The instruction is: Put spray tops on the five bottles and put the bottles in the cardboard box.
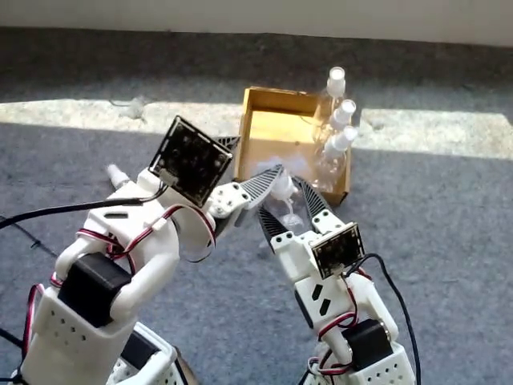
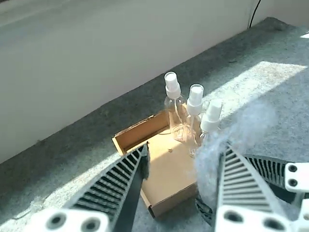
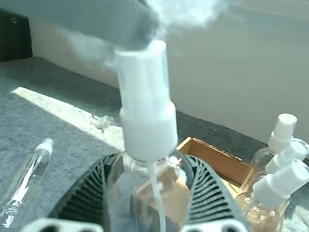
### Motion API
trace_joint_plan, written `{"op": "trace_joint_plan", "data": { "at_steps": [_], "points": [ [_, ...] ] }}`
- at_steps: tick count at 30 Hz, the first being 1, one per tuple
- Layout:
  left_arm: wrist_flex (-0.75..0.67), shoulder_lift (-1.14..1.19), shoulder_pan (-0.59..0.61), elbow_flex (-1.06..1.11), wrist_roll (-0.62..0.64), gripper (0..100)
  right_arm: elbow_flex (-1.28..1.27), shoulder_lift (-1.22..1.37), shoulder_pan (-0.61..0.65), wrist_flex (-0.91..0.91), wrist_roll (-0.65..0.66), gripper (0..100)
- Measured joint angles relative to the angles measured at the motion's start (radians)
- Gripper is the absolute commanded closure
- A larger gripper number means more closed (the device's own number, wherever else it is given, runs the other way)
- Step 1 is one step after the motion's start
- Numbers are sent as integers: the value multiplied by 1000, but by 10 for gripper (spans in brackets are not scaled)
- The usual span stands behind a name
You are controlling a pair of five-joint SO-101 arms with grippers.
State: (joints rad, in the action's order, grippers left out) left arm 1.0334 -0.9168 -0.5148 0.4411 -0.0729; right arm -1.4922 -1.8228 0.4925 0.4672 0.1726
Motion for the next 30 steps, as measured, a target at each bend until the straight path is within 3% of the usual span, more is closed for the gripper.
{"op": "trace_joint_plan", "data": {
  "at_steps": [5,12,21,25,30],
  "points": [
    [-5,0,-3,0,-44,777,0,0,0,0,0,994],
    [-44,14,133,-49,-52,776,2,-2,3,-2,0,994],
    [-40,15,183,-91,-52,779,2,-2,-6,-9,0,994],
    [51,15,319,-91,48,776,18,49,-74,-78,0,994],
    [180,14,413,49,106,776,173,359,-94,-213,0,994]
  ]
}}
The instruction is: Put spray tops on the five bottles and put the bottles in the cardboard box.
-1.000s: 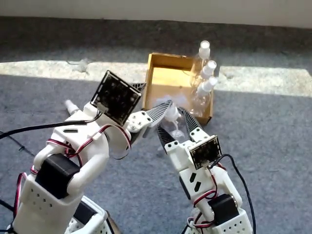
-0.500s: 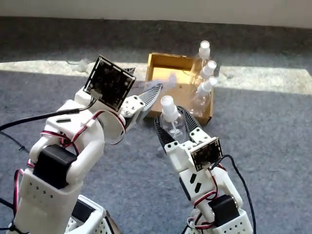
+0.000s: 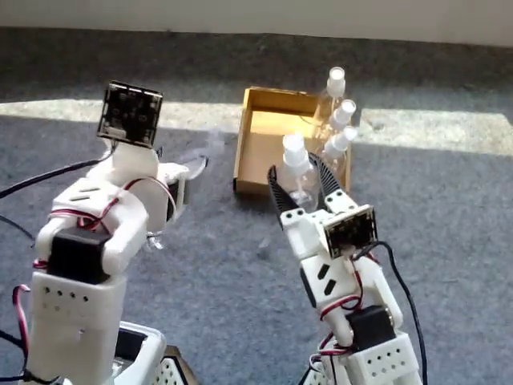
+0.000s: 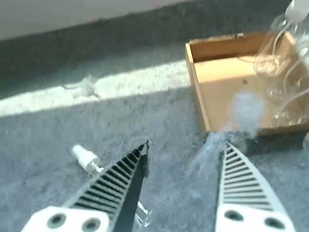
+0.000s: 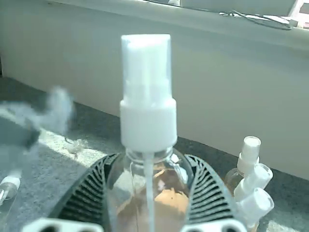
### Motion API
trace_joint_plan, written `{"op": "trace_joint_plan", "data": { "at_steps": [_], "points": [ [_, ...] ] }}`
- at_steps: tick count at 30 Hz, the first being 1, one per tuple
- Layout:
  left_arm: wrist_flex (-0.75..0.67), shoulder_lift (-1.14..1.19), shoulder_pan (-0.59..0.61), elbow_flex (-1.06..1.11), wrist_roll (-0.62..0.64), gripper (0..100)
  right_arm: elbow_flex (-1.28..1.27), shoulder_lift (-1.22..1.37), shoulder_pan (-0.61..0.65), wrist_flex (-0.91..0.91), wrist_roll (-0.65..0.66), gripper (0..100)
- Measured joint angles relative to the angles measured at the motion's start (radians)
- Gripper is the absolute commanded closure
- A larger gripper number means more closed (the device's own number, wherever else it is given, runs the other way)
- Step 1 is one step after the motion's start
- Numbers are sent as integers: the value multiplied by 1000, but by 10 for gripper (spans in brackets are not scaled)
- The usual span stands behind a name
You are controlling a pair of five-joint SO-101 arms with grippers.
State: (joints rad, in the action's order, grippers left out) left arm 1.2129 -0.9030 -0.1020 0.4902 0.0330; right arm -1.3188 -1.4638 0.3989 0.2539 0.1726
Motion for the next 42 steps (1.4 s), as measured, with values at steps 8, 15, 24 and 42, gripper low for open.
{"op": "trace_joint_plan", "data": {
  "at_steps": [8,15,24,42],
  "points": [
    [-247,-207,14,494,6,779,519,689,-3,-52,-2,994],
    [-522,-419,12,838,9,780,971,1250,-6,-58,-2,994],
    [-554,-549,46,898,9,780,1108,1579,-40,-377,-94,994],
    [-554,-549,46,904,9,780,1108,1896,-84,-624,-252,994]
  ]
}}
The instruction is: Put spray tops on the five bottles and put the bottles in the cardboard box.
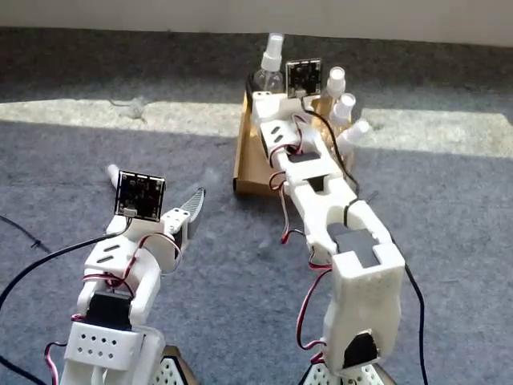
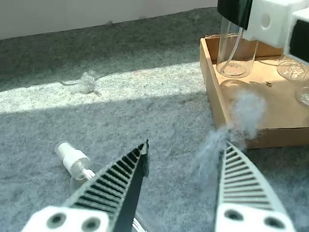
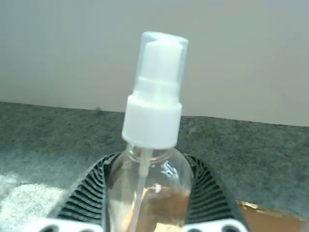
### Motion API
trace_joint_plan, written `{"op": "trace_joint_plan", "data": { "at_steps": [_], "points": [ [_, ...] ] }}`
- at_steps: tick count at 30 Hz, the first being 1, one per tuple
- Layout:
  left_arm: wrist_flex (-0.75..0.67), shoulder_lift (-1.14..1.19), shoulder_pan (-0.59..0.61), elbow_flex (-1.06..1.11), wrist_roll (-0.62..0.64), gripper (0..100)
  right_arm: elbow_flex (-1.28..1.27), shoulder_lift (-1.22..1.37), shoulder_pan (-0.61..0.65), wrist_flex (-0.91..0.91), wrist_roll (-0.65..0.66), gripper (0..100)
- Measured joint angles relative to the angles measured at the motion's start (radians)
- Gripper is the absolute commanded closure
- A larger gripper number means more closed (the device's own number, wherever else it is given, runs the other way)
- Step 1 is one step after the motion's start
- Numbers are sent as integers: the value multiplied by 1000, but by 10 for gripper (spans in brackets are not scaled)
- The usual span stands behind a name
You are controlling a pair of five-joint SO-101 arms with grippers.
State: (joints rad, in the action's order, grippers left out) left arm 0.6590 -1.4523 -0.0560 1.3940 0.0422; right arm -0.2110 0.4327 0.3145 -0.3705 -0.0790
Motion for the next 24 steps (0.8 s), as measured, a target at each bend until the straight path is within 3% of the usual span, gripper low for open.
{"op": "trace_joint_plan", "data": {
  "at_steps": [16,24],
  "points": [
    [0,0,0,0,0,780,0,55,25,-25,3,994],
    [0,0,0,0,0,780,0,55,46,-35,141,994]
  ]
}}
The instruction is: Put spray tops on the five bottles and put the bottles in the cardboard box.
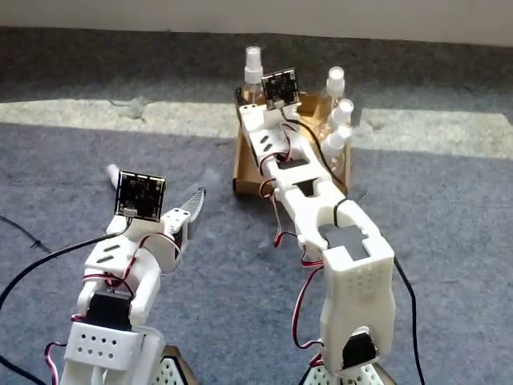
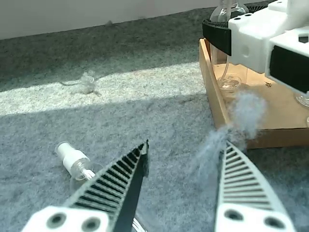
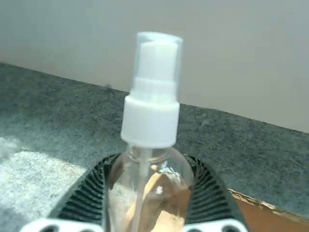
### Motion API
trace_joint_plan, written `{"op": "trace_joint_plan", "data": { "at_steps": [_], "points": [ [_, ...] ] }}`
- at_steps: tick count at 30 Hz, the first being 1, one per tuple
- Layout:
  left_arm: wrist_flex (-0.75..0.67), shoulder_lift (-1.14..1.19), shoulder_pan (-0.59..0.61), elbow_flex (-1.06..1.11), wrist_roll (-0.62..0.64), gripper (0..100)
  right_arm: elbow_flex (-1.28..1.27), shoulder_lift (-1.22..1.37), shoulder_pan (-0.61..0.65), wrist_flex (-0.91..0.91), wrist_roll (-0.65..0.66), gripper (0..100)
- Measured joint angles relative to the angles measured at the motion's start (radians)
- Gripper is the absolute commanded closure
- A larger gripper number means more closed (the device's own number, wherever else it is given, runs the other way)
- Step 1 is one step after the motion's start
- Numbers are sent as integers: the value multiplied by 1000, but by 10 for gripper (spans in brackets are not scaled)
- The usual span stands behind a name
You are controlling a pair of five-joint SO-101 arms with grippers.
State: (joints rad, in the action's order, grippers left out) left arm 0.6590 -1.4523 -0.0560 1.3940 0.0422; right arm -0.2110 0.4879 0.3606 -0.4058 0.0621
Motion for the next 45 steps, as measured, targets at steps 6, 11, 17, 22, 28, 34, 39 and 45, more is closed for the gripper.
{"op": "trace_joint_plan", "data": {
  "at_steps": [6,11,17,22,28,34,39,45],
  "points": [
    [0,0,0,0,0,780,2,0,0,-2,5,994],
    [0,0,0,0,0,780,28,2,0,-2,6,990],
    [0,0,0,0,0,780,28,2,0,-2,8,988],
    [0,0,0,0,0,780,28,2,0,-2,8,988],
    [0,-2,-28,12,0,780,28,2,0,-2,8,987],
    [0,-2,-29,12,0,780,28,2,0,-2,8,897],
    [0,-2,-31,12,0,780,28,2,3,-2,8,896],
    [0,-2,-31,12,0,780,28,2,2,-2,8,895]
  ]
}}
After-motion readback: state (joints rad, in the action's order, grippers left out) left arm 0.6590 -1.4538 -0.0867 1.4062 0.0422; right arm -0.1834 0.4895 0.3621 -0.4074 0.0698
